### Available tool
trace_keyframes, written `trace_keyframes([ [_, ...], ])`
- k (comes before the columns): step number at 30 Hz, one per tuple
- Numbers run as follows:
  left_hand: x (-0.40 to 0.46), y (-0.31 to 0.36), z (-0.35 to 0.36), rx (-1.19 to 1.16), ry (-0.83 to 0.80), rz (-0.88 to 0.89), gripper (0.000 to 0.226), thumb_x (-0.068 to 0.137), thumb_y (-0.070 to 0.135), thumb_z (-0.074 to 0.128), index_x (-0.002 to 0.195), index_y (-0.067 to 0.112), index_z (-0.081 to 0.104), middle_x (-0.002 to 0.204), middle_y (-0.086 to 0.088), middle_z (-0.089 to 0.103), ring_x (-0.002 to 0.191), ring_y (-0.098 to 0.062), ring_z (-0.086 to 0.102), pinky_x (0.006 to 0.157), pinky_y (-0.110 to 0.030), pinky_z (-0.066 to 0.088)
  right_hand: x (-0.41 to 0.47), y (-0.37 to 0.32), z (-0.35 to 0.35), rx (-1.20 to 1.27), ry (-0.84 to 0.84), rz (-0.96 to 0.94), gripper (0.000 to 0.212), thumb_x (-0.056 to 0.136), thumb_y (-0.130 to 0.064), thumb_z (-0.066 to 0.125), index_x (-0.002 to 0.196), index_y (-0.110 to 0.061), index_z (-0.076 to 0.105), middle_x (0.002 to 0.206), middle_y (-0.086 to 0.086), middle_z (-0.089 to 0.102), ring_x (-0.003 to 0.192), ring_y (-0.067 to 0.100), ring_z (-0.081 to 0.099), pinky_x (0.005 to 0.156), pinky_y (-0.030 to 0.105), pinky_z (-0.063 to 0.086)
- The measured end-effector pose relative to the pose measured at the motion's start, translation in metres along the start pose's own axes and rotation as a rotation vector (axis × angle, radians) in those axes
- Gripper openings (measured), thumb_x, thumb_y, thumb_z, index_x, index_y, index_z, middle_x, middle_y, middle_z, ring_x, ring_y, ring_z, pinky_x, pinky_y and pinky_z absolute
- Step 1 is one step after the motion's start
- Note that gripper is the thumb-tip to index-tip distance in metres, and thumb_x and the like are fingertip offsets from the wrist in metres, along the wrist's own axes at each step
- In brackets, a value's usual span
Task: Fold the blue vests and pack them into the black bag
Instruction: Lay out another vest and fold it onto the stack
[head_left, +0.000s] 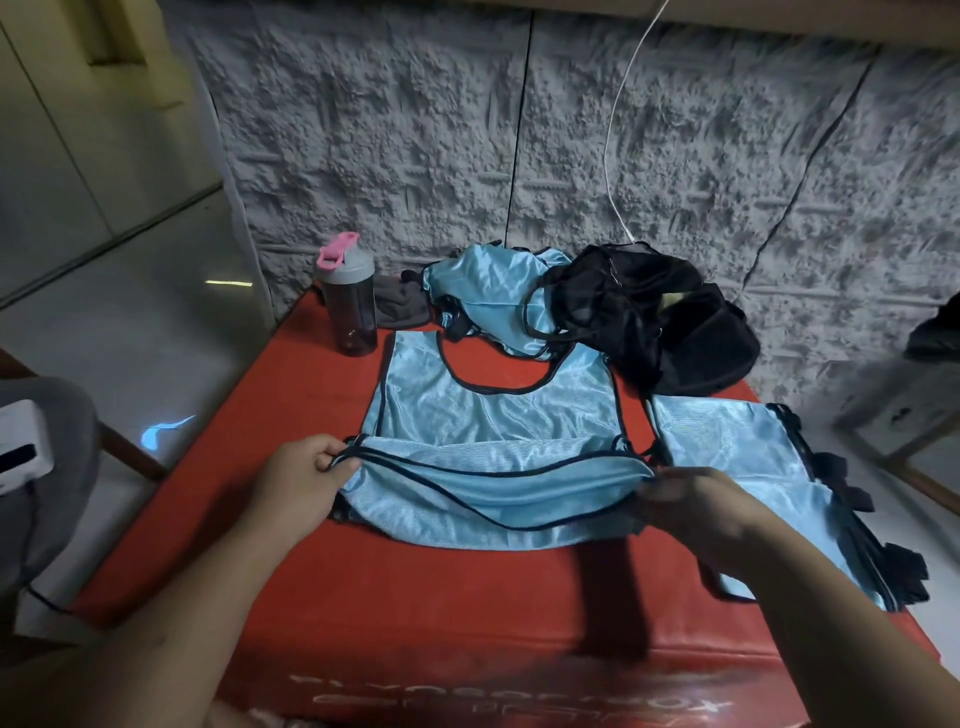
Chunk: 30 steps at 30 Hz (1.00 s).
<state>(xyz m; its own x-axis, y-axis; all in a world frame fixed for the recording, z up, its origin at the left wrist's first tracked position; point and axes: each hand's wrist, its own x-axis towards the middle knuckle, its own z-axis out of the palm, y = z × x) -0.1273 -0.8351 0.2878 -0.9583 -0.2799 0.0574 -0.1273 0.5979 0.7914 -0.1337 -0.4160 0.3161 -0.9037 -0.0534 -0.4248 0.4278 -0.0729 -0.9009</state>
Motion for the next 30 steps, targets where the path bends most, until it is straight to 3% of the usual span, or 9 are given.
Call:
trace_keyframes([
  [2,0.000,-0.001,0.002,0.000,-0.015,-0.007,0.015,0.091,0.013,0.072,0.076,0.016,0.070,0.062,-0.009,0.067,0.056,-0.023,0.059,0.058,-0.036,0.044,0.000,0.002,-0.001,-0.139,-0.005,-0.041,0.030,0.058,0.010,0.069,0.086,0.019,0.062,0.077,0.024,0.060,0.072,0.033,0.057,0.058,0.030,0.052],
  [5,0.001,-0.002,0.002,0.007,-0.021,-0.036,0.020,0.093,0.013,0.068,0.073,0.015,0.068,0.059,-0.010,0.062,0.054,-0.021,0.052,0.057,-0.035,0.038,0.007,0.010,-0.003,-0.229,0.198,-0.078,0.016,0.067,0.023,0.067,0.082,0.016,0.066,0.071,0.023,0.062,0.063,0.027,0.061,0.059,0.031,0.054],
  [8,0.001,-0.001,0.002,0.021,-0.010,-0.070,0.026,0.094,0.012,0.065,0.069,0.010,0.063,0.050,0.005,0.048,0.051,-0.018,0.042,0.055,-0.034,0.030,0.014,0.012,-0.004,-0.302,0.274,-0.041,0.021,0.064,0.029,0.068,0.081,0.017,0.068,0.076,0.029,0.065,0.072,0.034,0.065,0.079,0.047,0.058],
  [12,0.002,-0.002,0.002,0.019,-0.016,-0.086,0.030,0.095,0.012,0.063,0.066,0.006,0.059,0.047,0.008,0.044,0.050,-0.016,0.039,0.055,-0.035,0.028,0.019,0.013,0.001,-0.431,0.333,-0.002,0.021,0.065,0.026,0.072,0.084,0.018,0.067,0.067,0.025,0.063,0.064,0.036,0.068,0.070,0.050,0.062],
  [15,0.003,-0.002,0.003,0.018,-0.023,-0.093,0.027,0.096,0.013,0.062,0.071,0.002,0.061,0.052,0.002,0.046,0.051,-0.018,0.041,0.055,-0.034,0.029,0.021,0.015,0.006,-0.504,0.370,-0.057,0.008,0.075,0.012,0.075,0.076,0.012,0.067,0.062,0.030,0.065,0.060,0.042,0.071,0.064,0.054,0.062],
  [19,0.004,-0.001,0.005,0.015,-0.031,-0.104,0.031,0.096,0.011,0.061,0.066,0.003,0.055,0.042,0.009,0.041,0.047,-0.017,0.036,0.053,-0.034,0.025,0.019,0.012,0.009,-0.654,0.388,-0.188,0.036,0.089,-0.026,0.076,0.060,-0.006,0.068,0.041,0.001,0.053,0.037,0.009,0.046,0.046,0.026,0.039],
  [23,0.006,-0.003,0.006,0.024,0.001,-0.094,0.028,0.095,0.011,0.062,0.066,0.010,0.060,0.046,0.008,0.048,0.051,-0.018,0.044,0.055,-0.035,0.030,0.019,0.005,0.004,-0.844,0.400,-0.336,0.045,0.088,-0.042,0.073,0.056,-0.009,0.068,0.043,-0.003,0.052,0.045,0.010,0.048,0.055,0.036,0.040],
  [26,0.007,-0.005,0.004,0.009,0.018,-0.074,0.018,0.094,0.010,0.064,0.076,0.016,0.067,0.062,-0.001,0.065,0.063,-0.024,0.061,0.062,-0.039,0.044,0.017,0.003,-0.001,-0.777,0.333,-0.421,0.022,0.086,-0.025,0.076,0.064,-0.025,0.073,0.060,-0.005,0.068,0.061,0.016,0.065,0.067,0.039,0.051],
  [30,0.002,0.001,-0.001,0.014,0.055,-0.030,0.010,0.093,0.010,0.065,0.088,0.017,0.070,0.059,0.001,0.062,0.060,-0.020,0.058,0.059,-0.035,0.041,0.009,-0.001,0.000,-0.535,0.217,-0.455,0.015,0.088,0.001,0.071,0.078,-0.011,0.075,0.066,0.012,0.070,0.060,0.030,0.064,0.063,0.042,0.051],
])
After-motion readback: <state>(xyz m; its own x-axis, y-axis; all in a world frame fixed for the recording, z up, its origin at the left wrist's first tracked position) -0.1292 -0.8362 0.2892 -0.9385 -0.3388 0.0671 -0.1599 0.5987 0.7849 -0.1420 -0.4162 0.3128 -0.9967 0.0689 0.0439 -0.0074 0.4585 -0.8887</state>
